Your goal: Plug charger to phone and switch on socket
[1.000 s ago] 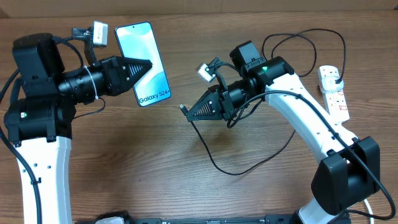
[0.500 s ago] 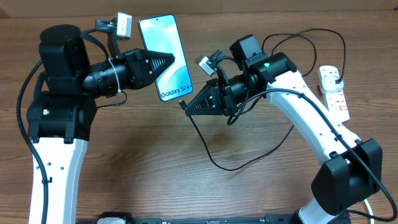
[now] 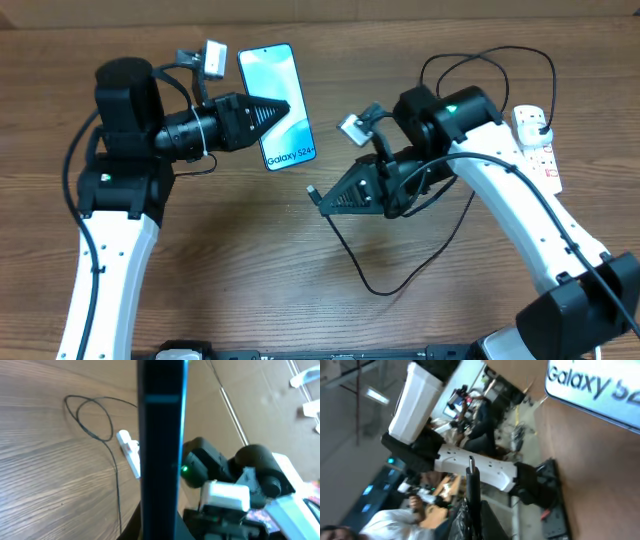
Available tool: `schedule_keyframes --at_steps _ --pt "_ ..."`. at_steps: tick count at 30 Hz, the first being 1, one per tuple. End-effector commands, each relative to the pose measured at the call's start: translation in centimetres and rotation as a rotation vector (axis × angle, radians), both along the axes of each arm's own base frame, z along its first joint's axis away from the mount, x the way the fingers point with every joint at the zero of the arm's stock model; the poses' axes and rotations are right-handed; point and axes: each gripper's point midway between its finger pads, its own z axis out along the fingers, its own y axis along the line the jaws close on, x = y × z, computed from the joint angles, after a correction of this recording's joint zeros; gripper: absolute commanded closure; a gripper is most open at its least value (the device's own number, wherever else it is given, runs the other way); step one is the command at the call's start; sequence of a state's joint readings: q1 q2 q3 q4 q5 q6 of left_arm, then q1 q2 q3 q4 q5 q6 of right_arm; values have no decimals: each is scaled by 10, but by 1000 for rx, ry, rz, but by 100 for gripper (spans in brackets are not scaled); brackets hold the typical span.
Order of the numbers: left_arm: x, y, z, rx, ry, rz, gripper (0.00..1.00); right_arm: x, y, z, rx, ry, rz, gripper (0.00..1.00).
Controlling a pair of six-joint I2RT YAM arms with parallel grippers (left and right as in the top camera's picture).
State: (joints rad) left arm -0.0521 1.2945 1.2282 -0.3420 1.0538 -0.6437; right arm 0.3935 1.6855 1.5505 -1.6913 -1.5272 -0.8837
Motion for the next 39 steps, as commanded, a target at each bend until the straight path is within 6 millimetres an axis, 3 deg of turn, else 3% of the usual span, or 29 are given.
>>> schedule_keyframes --at_steps 1,6,9,15,23,28,35,39 --pt "-13 -6 4 -73 18 -63 96 8 -16 3 70 -114 -67 96" --pt "-9 -15 -6 -141 102 -43 95 22 -29 -6 71 -82 -133 96" --pt "-8 -22 -17 -174 220 -12 96 24 -29 -7 75 -93 -135 96" --pt "-19 -44 -17 -178 243 -68 96 29 -26 -9 62 -54 -127 96" --pt "4 -30 -33 -209 366 28 96 32 -24 -9 23 59 -124 96" --pt "9 -40 -53 -223 428 -73 96 32 -24 -9 3 118 -124 96" --pt "20 -47 -26 -307 325 -169 96 32 -24 -9 -24 194 -124 96" --pt "22 -47 -23 -320 340 -160 96 32 -24 -9 -24 193 -124 96"
